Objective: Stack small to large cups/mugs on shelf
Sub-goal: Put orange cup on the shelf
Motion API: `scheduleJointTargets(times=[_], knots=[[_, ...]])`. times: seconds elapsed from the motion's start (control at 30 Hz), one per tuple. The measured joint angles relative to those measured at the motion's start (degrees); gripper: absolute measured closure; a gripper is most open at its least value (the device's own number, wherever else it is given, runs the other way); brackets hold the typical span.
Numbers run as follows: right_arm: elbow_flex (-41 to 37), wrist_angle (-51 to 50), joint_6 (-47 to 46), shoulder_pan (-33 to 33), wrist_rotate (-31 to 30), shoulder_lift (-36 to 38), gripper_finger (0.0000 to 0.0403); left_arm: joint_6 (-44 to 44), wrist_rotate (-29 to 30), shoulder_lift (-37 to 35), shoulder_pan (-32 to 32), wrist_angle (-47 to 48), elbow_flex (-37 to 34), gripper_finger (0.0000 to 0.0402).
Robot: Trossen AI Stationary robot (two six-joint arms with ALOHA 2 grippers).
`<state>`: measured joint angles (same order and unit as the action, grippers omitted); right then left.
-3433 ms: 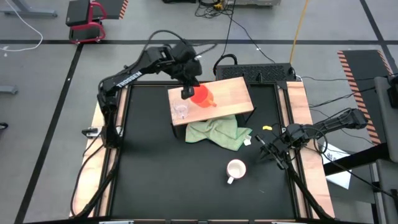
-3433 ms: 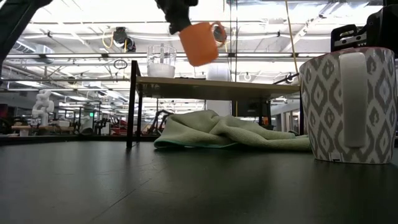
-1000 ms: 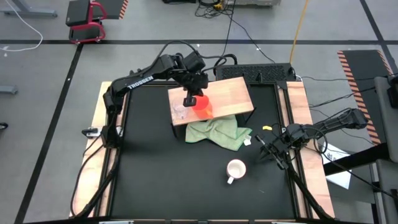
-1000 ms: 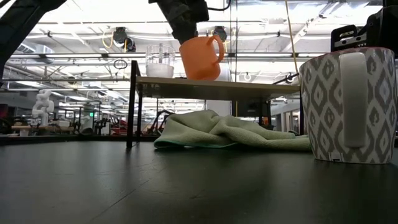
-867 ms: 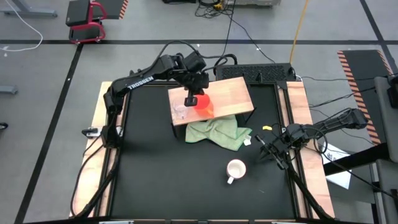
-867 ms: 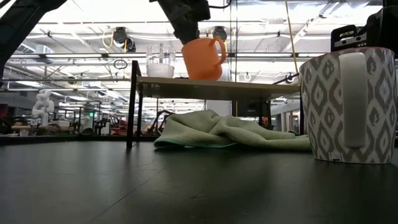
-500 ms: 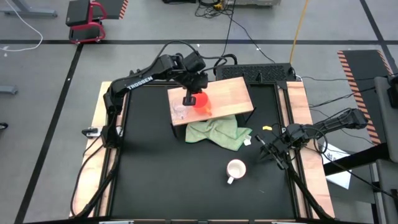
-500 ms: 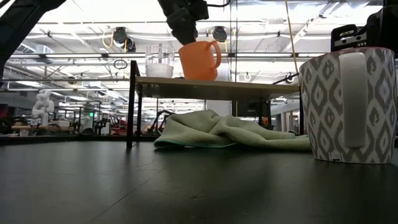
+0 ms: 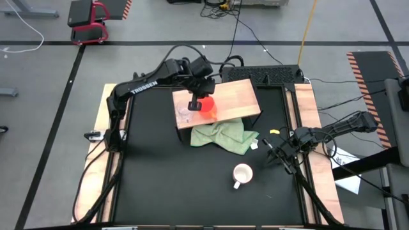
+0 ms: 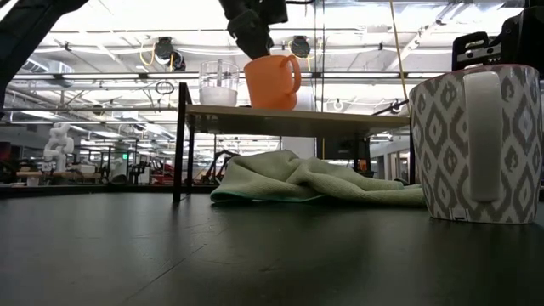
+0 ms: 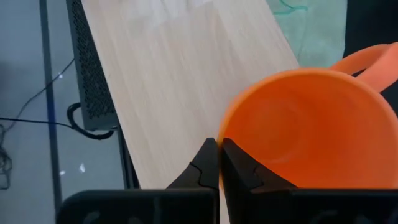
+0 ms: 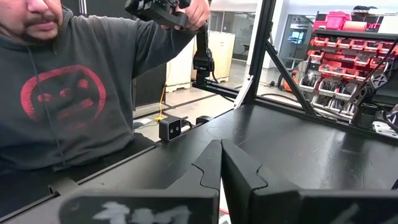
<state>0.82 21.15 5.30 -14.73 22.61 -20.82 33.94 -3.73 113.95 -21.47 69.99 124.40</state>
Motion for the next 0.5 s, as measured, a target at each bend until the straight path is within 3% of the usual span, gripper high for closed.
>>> scheduleJointTargets(times=[0.5], knots=[[0.01, -0.02, 0.09, 0.0, 0.0, 0.01, 0.0403, 0.59, 3.57, 0.0, 0.02, 2.02, 0.02, 0.0401]])
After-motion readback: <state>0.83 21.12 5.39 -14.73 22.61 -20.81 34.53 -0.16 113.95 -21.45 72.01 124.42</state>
